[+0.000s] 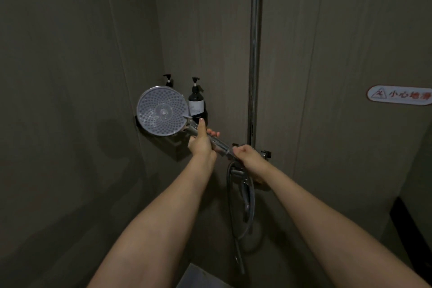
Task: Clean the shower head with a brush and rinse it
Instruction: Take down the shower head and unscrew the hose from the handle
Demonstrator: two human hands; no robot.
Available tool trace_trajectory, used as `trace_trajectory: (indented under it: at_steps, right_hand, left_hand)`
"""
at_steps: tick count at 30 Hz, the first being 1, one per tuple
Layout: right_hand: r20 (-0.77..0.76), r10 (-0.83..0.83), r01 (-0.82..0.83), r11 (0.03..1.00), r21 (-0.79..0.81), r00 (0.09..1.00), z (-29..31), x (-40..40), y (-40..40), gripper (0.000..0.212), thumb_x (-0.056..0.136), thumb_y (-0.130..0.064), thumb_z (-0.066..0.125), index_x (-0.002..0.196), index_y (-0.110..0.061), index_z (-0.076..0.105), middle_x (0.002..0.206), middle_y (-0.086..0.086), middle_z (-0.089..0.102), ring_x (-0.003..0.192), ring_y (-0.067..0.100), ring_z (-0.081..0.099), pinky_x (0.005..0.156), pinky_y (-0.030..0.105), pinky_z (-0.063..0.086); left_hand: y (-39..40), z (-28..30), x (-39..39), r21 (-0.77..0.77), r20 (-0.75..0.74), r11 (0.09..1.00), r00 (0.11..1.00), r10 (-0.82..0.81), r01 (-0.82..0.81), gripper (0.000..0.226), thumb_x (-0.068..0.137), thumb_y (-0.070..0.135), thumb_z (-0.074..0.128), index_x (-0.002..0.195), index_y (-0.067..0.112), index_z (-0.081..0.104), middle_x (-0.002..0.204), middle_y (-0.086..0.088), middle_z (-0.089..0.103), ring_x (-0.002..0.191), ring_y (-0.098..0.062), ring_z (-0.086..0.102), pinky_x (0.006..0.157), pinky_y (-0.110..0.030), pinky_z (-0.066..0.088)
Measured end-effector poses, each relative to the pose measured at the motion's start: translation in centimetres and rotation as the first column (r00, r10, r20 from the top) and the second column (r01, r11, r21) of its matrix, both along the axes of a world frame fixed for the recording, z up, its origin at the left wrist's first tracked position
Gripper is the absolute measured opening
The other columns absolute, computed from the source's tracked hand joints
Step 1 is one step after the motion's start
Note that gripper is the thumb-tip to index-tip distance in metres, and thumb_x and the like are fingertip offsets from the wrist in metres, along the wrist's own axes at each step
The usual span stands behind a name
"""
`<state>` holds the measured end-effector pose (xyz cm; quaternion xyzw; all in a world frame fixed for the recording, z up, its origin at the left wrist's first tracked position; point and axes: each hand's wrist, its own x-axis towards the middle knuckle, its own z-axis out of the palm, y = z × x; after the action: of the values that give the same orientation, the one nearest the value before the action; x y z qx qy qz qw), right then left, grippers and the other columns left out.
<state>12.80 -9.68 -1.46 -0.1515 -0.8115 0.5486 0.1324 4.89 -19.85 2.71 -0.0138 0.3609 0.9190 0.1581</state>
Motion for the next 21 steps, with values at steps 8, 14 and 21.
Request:
trace_trajectory:
  at_steps: [8,14,21]
  right_hand:
    - [-0.057,0.038,-0.04,0.999,-0.037,0.998,-0.14,0.04,-0.2,0.019,0.09,-0.027,0.056,0.104,-0.013,0.056,0.105,0.008,0.061,0.096,0.02,0.058,0.094,0.039,0.046]
    - [-0.027,0.049,-0.048,0.999,0.019,0.998,-0.66,0.1,0.25,0.019,0.092,-0.028,0.05,0.082,-0.02,0.064,0.083,0.001,0.06,0.085,0.021,0.057,0.096,0.05,0.045]
    - [-0.008,0.052,-0.052,0.998,-0.035,0.999,-0.47,0.66,0.03,0.02,0.094,-0.029,0.048,0.085,-0.02,0.065,0.091,0.004,0.062,0.094,0.025,0.059,0.093,0.043,0.046]
  left_hand:
    - [0.44,-0.04,0.0,0.018,-0.01,1.0,1.0,0.008,-0.008,0.014,0.087,0.023,0.064,0.088,0.012,0.054,0.066,-0.001,0.049,0.058,-0.012,0.05,0.067,-0.03,0.052]
    - [0.68,-0.2,0.15,-0.022,-0.03,1.0,0.999,-0.011,0.01,0.014,0.087,0.023,0.064,0.087,0.012,0.055,0.066,0.0,0.049,0.058,-0.011,0.05,0.068,-0.031,0.051]
    - [0.86,-0.45,0.23,-0.044,-0.052,0.999,0.998,-0.034,0.031,0.014,0.087,0.024,0.064,0.091,0.012,0.055,0.066,0.001,0.049,0.058,-0.01,0.05,0.067,-0.03,0.052]
